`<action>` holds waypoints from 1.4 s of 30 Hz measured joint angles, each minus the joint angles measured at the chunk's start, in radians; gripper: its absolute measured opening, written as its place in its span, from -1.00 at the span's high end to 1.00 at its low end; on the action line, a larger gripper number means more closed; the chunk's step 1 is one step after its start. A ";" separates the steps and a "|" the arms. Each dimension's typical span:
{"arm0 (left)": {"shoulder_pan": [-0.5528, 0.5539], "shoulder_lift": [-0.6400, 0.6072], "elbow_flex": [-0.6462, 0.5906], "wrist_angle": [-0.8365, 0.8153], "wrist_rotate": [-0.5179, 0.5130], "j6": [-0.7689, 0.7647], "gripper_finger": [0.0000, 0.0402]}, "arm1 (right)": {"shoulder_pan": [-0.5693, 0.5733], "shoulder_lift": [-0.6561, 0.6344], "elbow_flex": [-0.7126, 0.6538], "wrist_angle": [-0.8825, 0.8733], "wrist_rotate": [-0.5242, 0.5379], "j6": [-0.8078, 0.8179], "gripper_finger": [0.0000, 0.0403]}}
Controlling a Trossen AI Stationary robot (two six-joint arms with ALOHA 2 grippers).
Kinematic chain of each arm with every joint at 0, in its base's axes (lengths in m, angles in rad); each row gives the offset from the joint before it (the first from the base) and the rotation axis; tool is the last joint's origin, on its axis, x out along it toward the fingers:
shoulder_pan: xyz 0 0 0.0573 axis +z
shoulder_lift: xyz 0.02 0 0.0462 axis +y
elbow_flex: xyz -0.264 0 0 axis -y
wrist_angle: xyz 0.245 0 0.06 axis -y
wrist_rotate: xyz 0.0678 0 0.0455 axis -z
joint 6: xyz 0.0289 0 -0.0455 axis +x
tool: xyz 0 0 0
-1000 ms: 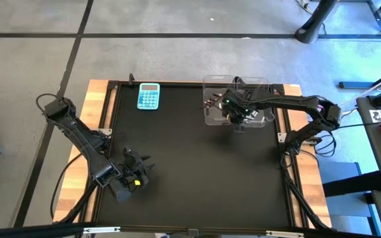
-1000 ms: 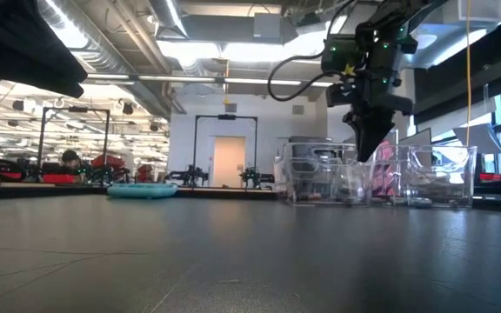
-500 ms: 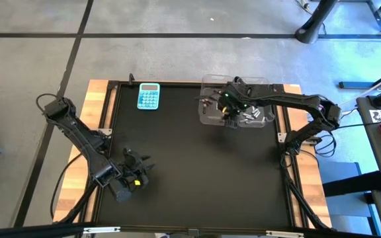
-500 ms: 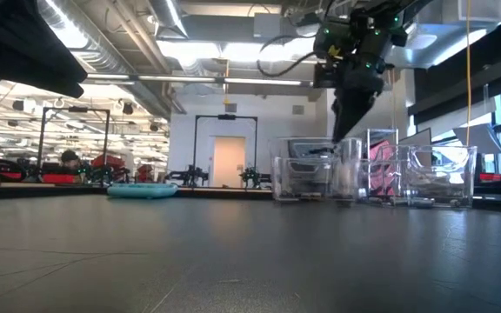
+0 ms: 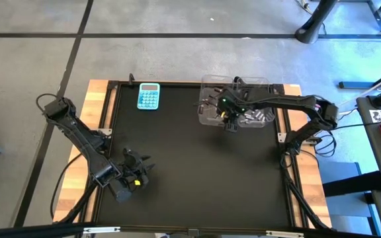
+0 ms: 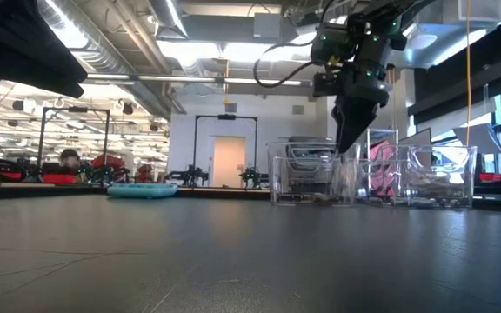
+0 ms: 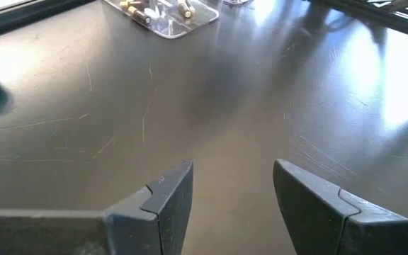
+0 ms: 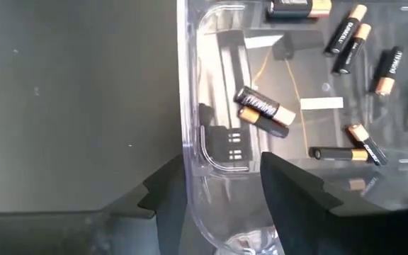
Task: Sort batteries
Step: Move the bottom transparent bin to the top center of the table, then return to Home Position
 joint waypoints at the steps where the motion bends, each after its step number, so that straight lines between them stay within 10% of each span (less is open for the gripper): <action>1: 0.000 0.000 0.000 0.000 0.000 0.000 0.08 | -0.001 -0.003 0.000 0.001 -0.010 -0.002 0.11; 42: -0.006 0.022 0.000 0.004 -0.025 0.012 0.08 | 0.135 -0.107 0.133 -0.205 0.072 0.092 0.11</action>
